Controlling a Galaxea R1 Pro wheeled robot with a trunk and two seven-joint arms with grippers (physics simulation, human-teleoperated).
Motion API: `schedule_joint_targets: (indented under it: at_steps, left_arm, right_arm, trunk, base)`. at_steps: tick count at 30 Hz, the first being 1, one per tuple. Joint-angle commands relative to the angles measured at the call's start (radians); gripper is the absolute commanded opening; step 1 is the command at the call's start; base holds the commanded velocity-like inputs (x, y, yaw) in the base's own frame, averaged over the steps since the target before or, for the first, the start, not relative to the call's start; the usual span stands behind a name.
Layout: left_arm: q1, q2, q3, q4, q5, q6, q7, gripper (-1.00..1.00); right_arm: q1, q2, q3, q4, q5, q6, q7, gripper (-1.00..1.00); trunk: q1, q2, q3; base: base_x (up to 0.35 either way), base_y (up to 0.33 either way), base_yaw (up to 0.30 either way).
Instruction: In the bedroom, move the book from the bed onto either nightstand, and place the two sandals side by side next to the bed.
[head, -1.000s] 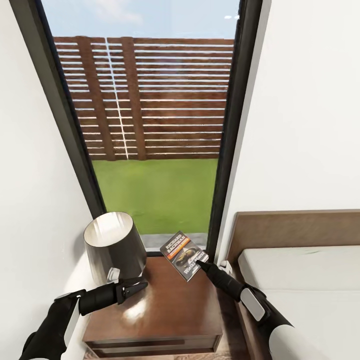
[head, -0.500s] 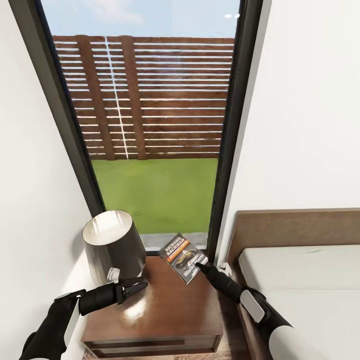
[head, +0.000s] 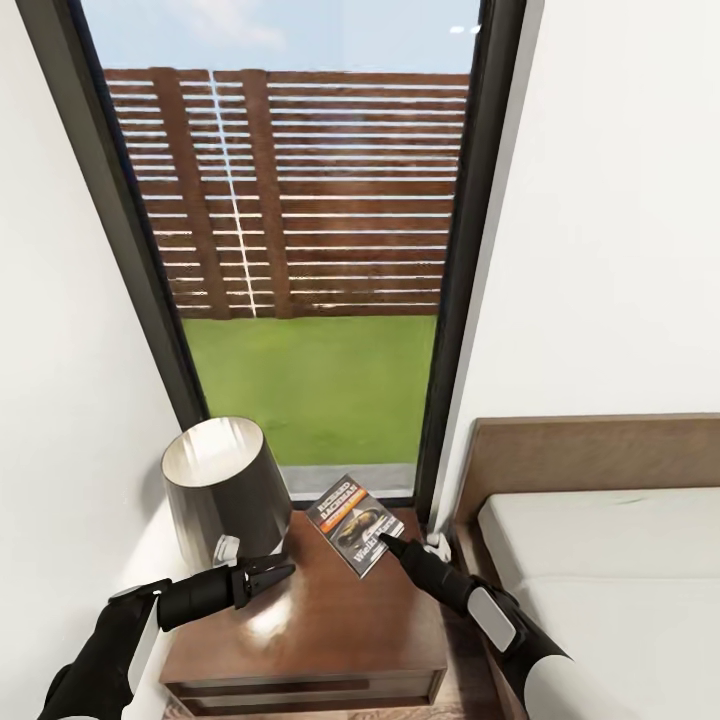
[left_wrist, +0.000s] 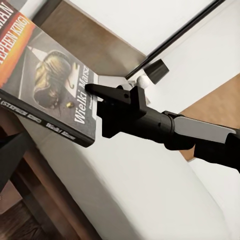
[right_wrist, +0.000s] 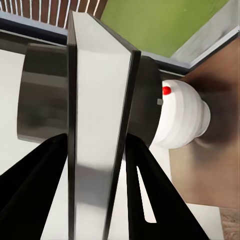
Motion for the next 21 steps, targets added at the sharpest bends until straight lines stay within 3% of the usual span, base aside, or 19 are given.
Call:
schedule_joint_targets:
  at_steps: [1,21]
  left_arm:
    - [-0.001,0.000,0.001,0.000,-0.001,0.011,-0.004,1.00]
    - [0.000,0.000,0.001,0.000,-0.001,0.011,-0.004,1.00]
  right_arm:
    - [-0.001,0.000,0.003,0.000,-0.011,0.008,-0.001,-1.00]
    - [-0.001,0.000,0.001,0.000,-0.011,0.007,-0.001,-1.00]
  trunk:
    - [0.004,-0.008,-0.004]
    - [0.081,-0.148,-0.067]
  base:
    - [0.000,0.000,0.000]
    - [0.000,0.000,0.000]
